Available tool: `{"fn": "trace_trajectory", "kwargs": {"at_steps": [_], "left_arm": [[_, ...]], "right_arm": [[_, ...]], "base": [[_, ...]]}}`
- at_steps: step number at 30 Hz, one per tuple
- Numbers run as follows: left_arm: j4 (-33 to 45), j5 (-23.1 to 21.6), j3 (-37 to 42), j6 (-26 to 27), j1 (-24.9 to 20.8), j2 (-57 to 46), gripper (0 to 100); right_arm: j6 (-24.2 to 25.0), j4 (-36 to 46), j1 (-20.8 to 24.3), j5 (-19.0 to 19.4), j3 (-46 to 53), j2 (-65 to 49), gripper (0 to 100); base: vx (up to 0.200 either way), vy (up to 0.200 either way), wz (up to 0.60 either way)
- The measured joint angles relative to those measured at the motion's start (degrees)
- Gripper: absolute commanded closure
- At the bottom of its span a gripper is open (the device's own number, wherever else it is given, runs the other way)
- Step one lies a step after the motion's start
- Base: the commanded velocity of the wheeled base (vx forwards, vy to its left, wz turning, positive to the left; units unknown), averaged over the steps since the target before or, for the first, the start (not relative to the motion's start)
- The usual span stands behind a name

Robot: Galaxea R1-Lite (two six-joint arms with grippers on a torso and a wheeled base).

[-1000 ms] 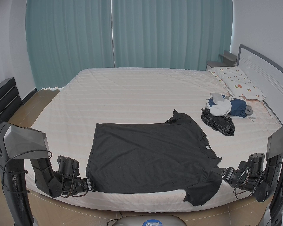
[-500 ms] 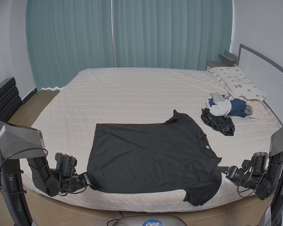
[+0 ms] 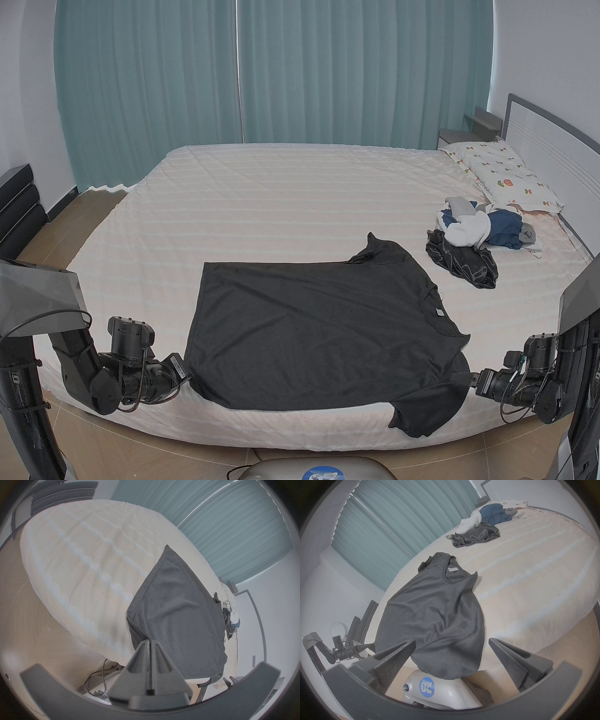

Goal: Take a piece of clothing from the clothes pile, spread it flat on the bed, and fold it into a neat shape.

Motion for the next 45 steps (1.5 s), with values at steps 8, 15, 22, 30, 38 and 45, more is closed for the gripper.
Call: {"fn": "trace_trajectory", "kwargs": {"at_steps": [8, 15, 22, 30, 38, 45], "left_arm": [[-0.2, -0.1, 0.1, -0.3, 1.1, -0.2, 100], [-0.2, -0.1, 0.0, -0.3, 1.4, -0.4, 100], [-0.2, -0.1, 0.0, -0.4, 1.6, -0.5, 100], [-0.2, -0.1, 0.1, -1.1, 1.7, -0.8, 100], [-0.2, -0.1, -0.2, -1.8, 2.3, -1.0, 100], [-0.2, -0.1, -0.5, -1.9, 2.7, -0.8, 100]], "right_arm": [[-0.2, 0.0, 0.1, 0.0, -3.6, 3.7, 0], [-0.2, 0.0, 0.0, 0.0, -6.9, 5.9, 100], [-0.2, 0.0, 0.0, -0.2, -11.2, 8.0, 100], [-0.2, 0.0, -0.1, -0.2, -16.6, 7.7, 100], [-0.2, 3.3, 0.4, -0.2, -23.0, 7.1, 100], [-0.1, 7.1, 1.3, -0.1, -28.1, 7.4, 0]], "base": [[0.000, 0.000, 0.00], [0.000, 0.000, 0.00], [0.000, 0.000, 0.00], [0.000, 0.000, 0.00], [0.000, 0.000, 0.00], [0.000, 0.000, 0.00]]}}
